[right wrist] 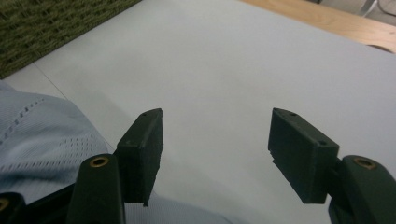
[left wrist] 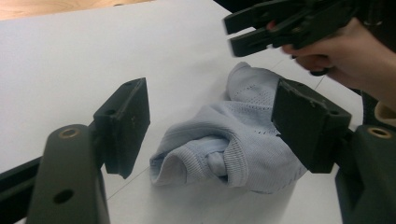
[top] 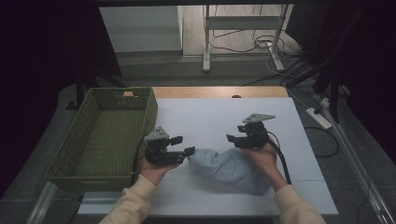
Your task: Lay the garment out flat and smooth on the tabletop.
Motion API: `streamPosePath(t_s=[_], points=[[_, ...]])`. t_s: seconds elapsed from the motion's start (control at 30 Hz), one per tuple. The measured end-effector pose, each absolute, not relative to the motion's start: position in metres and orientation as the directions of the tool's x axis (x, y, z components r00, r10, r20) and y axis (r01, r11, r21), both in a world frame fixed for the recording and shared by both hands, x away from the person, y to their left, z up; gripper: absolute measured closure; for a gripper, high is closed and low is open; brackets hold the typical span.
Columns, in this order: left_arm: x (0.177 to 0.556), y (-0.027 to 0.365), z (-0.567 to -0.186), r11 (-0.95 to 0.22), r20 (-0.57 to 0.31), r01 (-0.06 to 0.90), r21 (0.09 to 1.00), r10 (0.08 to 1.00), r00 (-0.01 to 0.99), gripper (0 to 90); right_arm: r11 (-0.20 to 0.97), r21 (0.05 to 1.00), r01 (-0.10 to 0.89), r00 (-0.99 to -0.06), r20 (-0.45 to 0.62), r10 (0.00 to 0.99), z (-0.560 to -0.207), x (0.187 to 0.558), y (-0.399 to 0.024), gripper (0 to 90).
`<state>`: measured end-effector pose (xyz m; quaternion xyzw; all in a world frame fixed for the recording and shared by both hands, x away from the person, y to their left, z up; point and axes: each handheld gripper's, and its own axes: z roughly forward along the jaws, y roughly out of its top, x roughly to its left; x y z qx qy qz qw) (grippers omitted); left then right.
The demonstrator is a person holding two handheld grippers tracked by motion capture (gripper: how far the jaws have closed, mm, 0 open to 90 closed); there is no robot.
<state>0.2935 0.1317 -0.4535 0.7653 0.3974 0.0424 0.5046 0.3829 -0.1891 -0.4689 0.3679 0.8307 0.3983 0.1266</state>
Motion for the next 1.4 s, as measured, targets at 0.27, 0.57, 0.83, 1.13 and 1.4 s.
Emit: streamPosePath(t_s=[0.27, 0.57, 0.83, 1.13, 1.4], points=[[0.293, 0.133, -0.453, -0.175, -0.332, 0.562, 0.809, 0.652, 0.681, 28.0, 0.475, 0.683, 0.555, -0.72, 0.108, 0.686, -0.49, 0.39, -0.172, 35.7], [0.293, 0.133, -0.452, -0.177, -0.33, 0.559, 0.81, 0.651, 0.684, 28.0, 0.508, 0.614, 0.604, -0.722, 0.149, 0.676, -0.502, 0.379, -0.178, 35.7], [0.293, 0.132, -0.452, -0.179, -0.329, 0.559, 0.809, 0.65, 0.685, 28.0, 0.585, 0.564, 0.582, -0.749, 0.092, 0.656, -0.507, 0.364, -0.176, 31.2], [0.292, 0.133, -0.452, -0.181, -0.329, 0.559, 0.809, 0.649, 0.686, 28.1, 0.589, 0.514, 0.624, -0.723, 0.094, 0.684, -0.518, 0.37, -0.177, 25.7], [0.292, 0.132, -0.452, -0.177, -0.334, 0.561, 0.809, 0.645, 0.687, 28.1, 0.609, 0.499, 0.616, -0.73, 0.072, 0.68, -0.518, 0.368, -0.175, 42.2]])
